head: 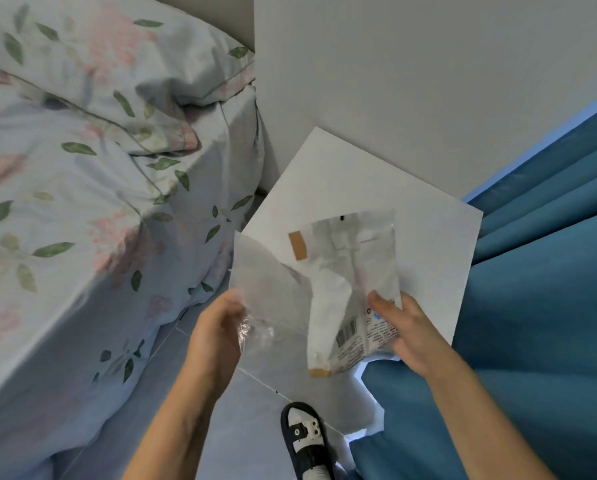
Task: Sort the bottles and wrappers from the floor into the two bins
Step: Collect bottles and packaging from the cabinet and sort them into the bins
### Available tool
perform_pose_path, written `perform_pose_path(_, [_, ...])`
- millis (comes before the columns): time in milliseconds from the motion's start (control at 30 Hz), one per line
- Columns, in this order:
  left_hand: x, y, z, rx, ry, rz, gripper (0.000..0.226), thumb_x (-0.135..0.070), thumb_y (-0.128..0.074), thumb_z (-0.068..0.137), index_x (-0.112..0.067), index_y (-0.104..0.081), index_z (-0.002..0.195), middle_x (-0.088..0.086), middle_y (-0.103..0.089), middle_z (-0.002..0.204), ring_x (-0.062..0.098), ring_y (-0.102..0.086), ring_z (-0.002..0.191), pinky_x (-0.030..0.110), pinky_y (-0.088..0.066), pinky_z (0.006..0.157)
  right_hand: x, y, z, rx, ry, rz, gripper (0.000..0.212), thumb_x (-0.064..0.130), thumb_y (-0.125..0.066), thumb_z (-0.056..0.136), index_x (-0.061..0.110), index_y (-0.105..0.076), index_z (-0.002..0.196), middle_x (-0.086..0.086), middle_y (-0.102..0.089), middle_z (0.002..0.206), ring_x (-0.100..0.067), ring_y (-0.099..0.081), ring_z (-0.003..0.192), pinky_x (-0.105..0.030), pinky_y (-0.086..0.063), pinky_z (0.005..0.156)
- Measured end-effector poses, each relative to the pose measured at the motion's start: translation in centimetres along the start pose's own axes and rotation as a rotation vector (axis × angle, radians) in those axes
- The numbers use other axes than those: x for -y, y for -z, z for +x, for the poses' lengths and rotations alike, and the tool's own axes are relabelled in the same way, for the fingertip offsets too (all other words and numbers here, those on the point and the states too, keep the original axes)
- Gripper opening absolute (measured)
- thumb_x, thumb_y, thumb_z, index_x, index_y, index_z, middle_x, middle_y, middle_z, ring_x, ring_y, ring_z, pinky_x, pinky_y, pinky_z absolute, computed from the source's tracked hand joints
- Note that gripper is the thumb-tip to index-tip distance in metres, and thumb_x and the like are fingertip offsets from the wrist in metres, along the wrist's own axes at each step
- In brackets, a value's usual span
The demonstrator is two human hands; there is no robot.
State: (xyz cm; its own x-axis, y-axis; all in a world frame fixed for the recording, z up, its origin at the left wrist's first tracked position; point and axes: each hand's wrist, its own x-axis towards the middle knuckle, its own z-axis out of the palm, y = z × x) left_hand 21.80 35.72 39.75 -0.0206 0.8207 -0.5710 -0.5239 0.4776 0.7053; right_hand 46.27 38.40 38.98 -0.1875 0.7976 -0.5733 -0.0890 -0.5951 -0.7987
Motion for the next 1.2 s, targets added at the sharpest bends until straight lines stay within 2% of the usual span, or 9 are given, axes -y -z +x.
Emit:
perform_pose_path(233, [-4.0,6.1,-5.8,0.034,0.066,-0.397,0.009,-0.017,-0.052,0.048,-0.011,-0.059,0.048,0.001,-0.054,0.05,0.015,-0.054,0.045,0.022,-0.048,0.046,-1.9,-10.9,0.9,0.2,-0.04,-0.223,0.071,0.035,-0.084,0.055,0.016,-0.058,0.118,-0.005,-0.071,0.111,-0.019,-0.068,0.102,-0.034,-0.055,0.084])
perform_pose_path(333, [-5.3,9.1,-8.6,0.001,0.049,-0.454,0.013,-0.016,-0.05,0.045,-0.012,-0.063,0.046,0.001,-0.053,0.046,0.015,-0.053,0.041,0.021,-0.047,0.045,-2.0,-15.2,-0.1,0.256,-0.139,-0.148,0.074,0.022,-0.08,0.071,0.008,-0.04,0.133,-0.001,-0.063,0.103,0.006,-0.067,0.072,-0.011,-0.05,0.061])
perform_pose_path(400, [-5.8,11.5,-10.6,-0.01,0.024,-0.472,0.012,-0.018,-0.059,0.041,-0.011,-0.065,0.048,0.002,-0.055,0.048,0.015,-0.055,0.043,0.023,-0.049,0.046,-1.3,-17.9,-2.3,0.277,-0.21,-0.119,0.02,0.003,-0.056,0.089,-0.004,-0.052,0.108,0.0,-0.051,0.071,0.015,-0.052,0.04,-0.003,-0.04,0.045])
perform_pose_path(467, [-5.7,14.1,-12.4,-0.016,0.008,-0.491,0.02,-0.019,-0.07,0.036,-0.009,-0.065,0.052,0.004,-0.056,0.052,0.018,-0.057,0.048,0.024,-0.051,0.051,-1.3,-22.1,-3.4,0.466,-0.237,-0.39,0.037,-0.004,-0.034,0.098,0.006,-0.054,0.068,-0.005,-0.056,0.045,0.01,-0.048,0.03,-0.004,-0.038,0.038])
perform_pose_path(600, [-4.4,18.7,-16.0,-0.047,-0.022,-0.546,0.009,-0.015,-0.062,0.046,-0.01,-0.066,0.052,0.003,-0.057,0.051,0.016,-0.057,0.048,0.025,-0.049,0.051,-5.7,-27.9,-3.1,0.544,-0.249,-0.533,0.041,-0.005,-0.03,0.099,0.024,-0.055,0.083,0.007,-0.064,0.056,-0.005,-0.062,0.055,-0.009,-0.046,0.045])
perform_pose_path(733, [-1.9,22.8,-19.1,-0.146,-0.078,-0.645,0.015,-0.02,-0.061,0.057,-0.008,-0.07,0.062,0.006,-0.06,0.061,0.017,-0.059,0.055,0.027,-0.046,0.057,-8.4,-33.3,-4.4,0.731,-0.178,-0.571,0.022,0.006,-0.068,0.078,0.02,-0.054,0.088,0.001,-0.065,0.077,0.002,-0.066,0.071,-0.011,-0.05,0.06])
perform_pose_path(933, [0.3,29.2,-24.8,-0.164,-0.236,-0.674,0.088,-0.059,-0.078,0.053,-0.012,-0.062,0.126,0.018,-0.064,0.123,0.037,-0.064,0.104,0.04,-0.056,0.068,-12.6,-39.3,-4.8,0.686,-0.122,-0.661,0.05,0.022,-0.088,0.057,0.022,-0.065,0.101,0.001,-0.076,0.095,-0.018,-0.072,0.089,-0.033,-0.058,0.073])
perform_pose_path(1100, [3.8,34.9,-28.9,-0.782,-0.226,-0.153,0.05,-0.003,-0.072,0.079,-0.021,-0.057,0.123,0.009,-0.074,0.101,0.023,-0.073,0.083,0.041,-0.059,0.066,-17.0,-44.4,-7.3,0.837,-0.097,-0.802,0.034,0.017,-0.074,0.081,0.021,-0.062,0.112,0.004,-0.074,0.104,-0.016,-0.071,0.095,-0.03,-0.058,0.076])
perform_pose_path(1200, [6.5,38.1,-32.0,-0.869,-0.27,-0.204,0.048,0.002,-0.067,0.082,-0.024,-0.058,0.122,0.009,-0.073,0.105,0.026,-0.072,0.089,0.04,-0.059,0.07,-19.8,-46.9,-9.5,1.004,-0.236,-0.777,0.04,0.001,-0.065,0.085,0.02,-0.056,0.119,0.0,-0.072,0.109,-0.019,-0.07,0.097,-0.029,-0.057,0.071])
